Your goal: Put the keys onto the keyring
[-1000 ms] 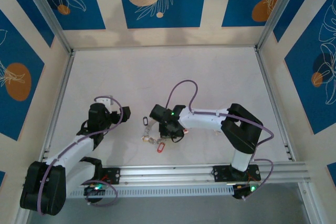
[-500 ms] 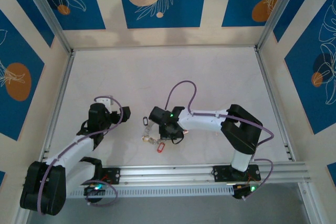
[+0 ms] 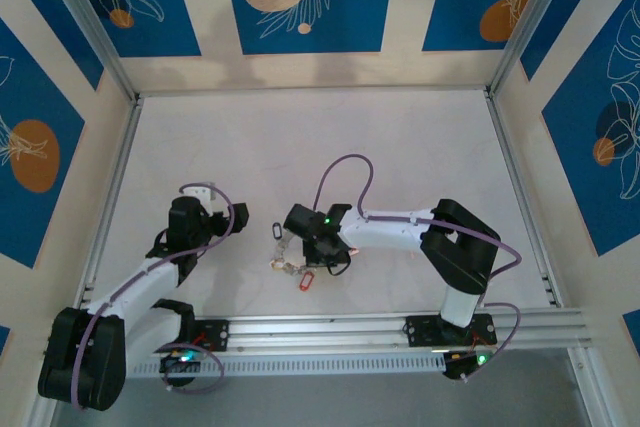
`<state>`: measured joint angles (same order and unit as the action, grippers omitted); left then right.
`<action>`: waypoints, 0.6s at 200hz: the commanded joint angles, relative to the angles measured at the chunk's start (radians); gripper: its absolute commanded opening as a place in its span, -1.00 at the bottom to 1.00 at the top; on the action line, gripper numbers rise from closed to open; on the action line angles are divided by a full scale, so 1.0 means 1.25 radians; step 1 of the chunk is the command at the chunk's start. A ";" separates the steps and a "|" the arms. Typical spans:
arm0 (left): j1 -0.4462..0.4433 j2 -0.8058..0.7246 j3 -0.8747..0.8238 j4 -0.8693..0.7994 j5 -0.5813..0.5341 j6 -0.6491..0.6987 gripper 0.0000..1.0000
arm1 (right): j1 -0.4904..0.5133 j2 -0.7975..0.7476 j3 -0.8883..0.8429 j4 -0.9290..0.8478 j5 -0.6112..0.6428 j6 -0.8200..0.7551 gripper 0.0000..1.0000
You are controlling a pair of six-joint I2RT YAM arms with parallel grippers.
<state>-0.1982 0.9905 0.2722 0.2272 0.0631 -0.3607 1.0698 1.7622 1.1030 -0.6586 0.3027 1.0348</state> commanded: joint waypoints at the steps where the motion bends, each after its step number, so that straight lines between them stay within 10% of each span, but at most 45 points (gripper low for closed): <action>1: 0.008 0.002 0.022 0.010 0.008 0.005 1.00 | 0.005 0.006 -0.011 -0.003 -0.018 -0.007 -0.62; 120: 0.008 0.003 0.022 0.010 0.008 0.005 1.00 | 0.015 0.015 -0.014 -0.014 -0.026 -0.004 -0.63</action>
<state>-0.1982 0.9905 0.2722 0.2272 0.0631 -0.3607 1.0809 1.7649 1.0977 -0.6483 0.2844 1.0279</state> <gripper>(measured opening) 0.998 0.187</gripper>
